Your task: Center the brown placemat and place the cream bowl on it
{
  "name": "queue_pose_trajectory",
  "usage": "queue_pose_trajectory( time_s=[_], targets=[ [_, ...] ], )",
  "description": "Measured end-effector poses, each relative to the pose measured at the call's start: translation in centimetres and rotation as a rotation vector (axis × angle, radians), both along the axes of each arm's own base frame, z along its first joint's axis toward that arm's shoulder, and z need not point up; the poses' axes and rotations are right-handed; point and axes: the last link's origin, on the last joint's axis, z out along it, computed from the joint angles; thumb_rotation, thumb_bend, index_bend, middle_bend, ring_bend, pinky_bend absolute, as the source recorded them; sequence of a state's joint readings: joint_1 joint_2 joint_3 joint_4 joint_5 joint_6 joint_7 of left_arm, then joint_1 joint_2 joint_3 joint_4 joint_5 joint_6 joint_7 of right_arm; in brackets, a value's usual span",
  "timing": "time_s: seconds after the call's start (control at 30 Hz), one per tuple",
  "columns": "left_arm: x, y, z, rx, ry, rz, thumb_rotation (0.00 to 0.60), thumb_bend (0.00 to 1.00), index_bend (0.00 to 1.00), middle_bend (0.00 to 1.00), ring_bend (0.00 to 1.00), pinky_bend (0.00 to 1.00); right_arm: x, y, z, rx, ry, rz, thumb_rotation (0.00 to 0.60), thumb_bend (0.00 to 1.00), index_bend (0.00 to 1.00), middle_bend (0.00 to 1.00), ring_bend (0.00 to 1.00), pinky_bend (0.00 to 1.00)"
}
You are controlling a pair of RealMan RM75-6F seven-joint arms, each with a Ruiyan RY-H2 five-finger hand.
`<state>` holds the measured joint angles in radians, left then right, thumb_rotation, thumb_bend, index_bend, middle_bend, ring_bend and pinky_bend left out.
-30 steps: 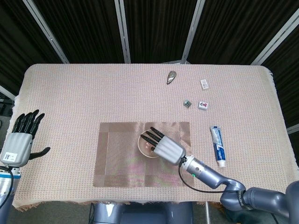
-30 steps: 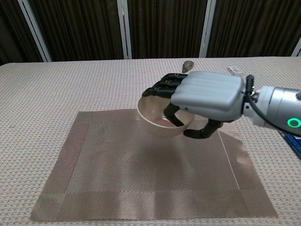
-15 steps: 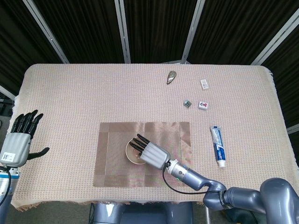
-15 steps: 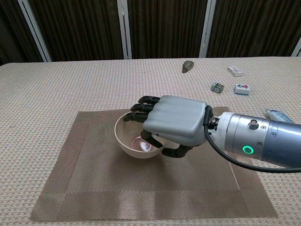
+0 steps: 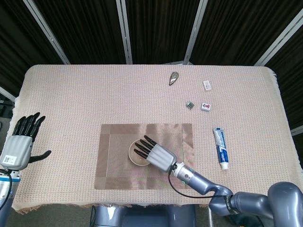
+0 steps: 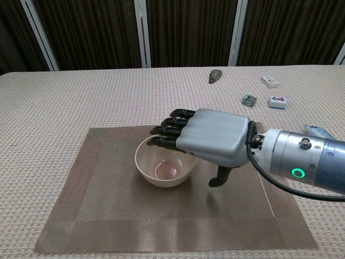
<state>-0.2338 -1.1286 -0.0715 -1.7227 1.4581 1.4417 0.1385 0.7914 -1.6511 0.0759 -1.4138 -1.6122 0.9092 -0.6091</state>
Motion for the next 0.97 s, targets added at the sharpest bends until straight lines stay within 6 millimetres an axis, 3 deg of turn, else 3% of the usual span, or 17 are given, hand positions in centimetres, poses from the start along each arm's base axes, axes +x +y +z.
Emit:
queue_pose_trajectory(
  time_s=[0.1, 0.3, 0.43, 0.63, 0.83, 0.97],
  targets=[
    [0.0, -0.2, 0.1, 0.002, -0.001, -0.002, 0.600, 0.00, 0.00, 0.00, 0.00, 0.00, -0.3, 0.2, 1.6, -0.034, -0.010, 0.007, 0.600, 0.00, 0.00, 0.00, 0.00, 0.00],
    [-0.4, -1.1, 0.0, -0.003, 0.013, -0.002, 0.600, 0.00, 0.00, 0.00, 0.00, 0.00, -2.8, 0.4, 6.9, -0.153, -0.050, -0.033, 0.600, 0.00, 0.00, 0.00, 0.00, 0.00],
    [-0.6, -2.1, -0.5, -0.015, 0.033, -0.012, 0.600, 0.00, 0.00, 0.00, 0.00, 0.00, -6.0, 0.6, 11.6, -0.272, -0.101, -0.116, 0.600, 0.00, 0.00, 0.00, 0.00, 0.00],
    [-1.2, -3.9, -0.7, 0.015, 0.057, -0.016, 0.600, 0.00, 0.00, 0.00, 0.00, 0.00, -11.1, 2.1, 16.9, -0.397, -0.253, -0.274, 0.600, 0.00, 0.00, 0.00, 0.00, 0.00],
    [-2.0, -5.1, -0.4, 0.035, 0.055, 0.000, 0.600, 0.00, 0.00, 0.00, 0.00, 0.00, -16.3, 4.7, 20.6, -0.479, -0.356, -0.395, 0.600, 0.00, 0.00, 0.00, 0.00, 0.00],
    [-2.3, -5.3, 0.0, 0.043, 0.048, 0.003, 0.600, 0.00, 0.00, 0.00, 0.00, 0.00, -18.8, 6.3, 22.0, -0.523, -0.363, -0.419, 0.600, 0.00, 0.00, 0.00, 0.00, 0.00]
  ],
)
